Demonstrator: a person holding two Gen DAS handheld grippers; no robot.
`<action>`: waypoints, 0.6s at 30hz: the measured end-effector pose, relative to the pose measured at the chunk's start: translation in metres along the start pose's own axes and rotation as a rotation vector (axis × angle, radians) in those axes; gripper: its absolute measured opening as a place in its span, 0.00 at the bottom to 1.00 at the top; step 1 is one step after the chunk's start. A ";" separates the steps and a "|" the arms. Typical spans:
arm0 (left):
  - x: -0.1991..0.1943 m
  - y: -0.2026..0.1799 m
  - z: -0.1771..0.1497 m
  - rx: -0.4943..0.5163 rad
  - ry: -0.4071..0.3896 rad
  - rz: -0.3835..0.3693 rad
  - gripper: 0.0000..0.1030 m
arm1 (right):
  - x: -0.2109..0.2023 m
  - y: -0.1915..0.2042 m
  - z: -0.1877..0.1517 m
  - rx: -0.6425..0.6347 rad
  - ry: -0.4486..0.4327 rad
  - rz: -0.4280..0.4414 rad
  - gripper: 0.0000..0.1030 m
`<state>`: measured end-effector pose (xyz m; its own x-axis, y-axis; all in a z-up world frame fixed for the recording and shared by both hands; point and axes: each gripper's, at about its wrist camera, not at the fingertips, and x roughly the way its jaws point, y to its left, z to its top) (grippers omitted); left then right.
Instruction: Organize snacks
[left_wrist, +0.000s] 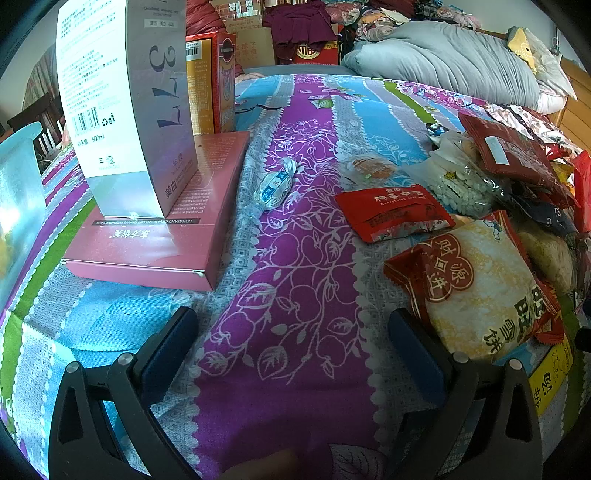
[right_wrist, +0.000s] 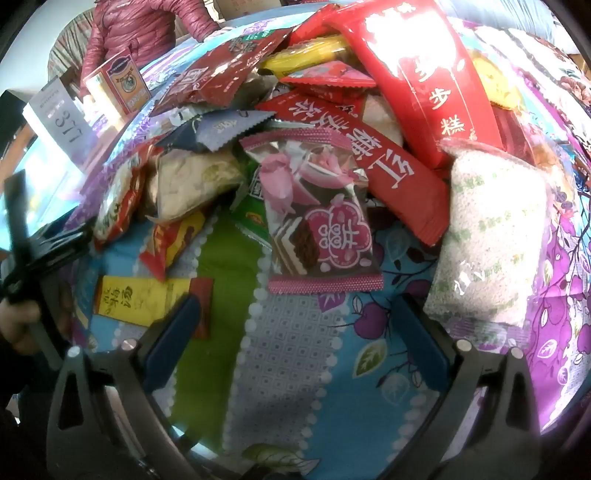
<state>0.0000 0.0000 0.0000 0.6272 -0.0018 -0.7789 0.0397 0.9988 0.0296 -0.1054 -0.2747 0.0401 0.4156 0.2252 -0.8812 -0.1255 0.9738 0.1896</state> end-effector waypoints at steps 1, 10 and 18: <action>0.000 0.000 0.000 0.000 0.000 0.000 1.00 | 0.000 0.000 0.000 0.001 0.001 0.001 1.00; 0.000 0.000 0.000 0.000 0.000 0.000 1.00 | 0.000 -0.002 0.000 0.002 0.000 -0.001 1.00; 0.000 0.000 0.000 0.000 0.000 0.000 1.00 | 0.000 -0.001 0.000 -0.002 0.002 -0.003 1.00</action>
<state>-0.0001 0.0001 0.0000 0.6276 -0.0020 -0.7786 0.0396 0.9988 0.0294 -0.1052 -0.2756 0.0397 0.4138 0.2218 -0.8829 -0.1261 0.9745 0.1857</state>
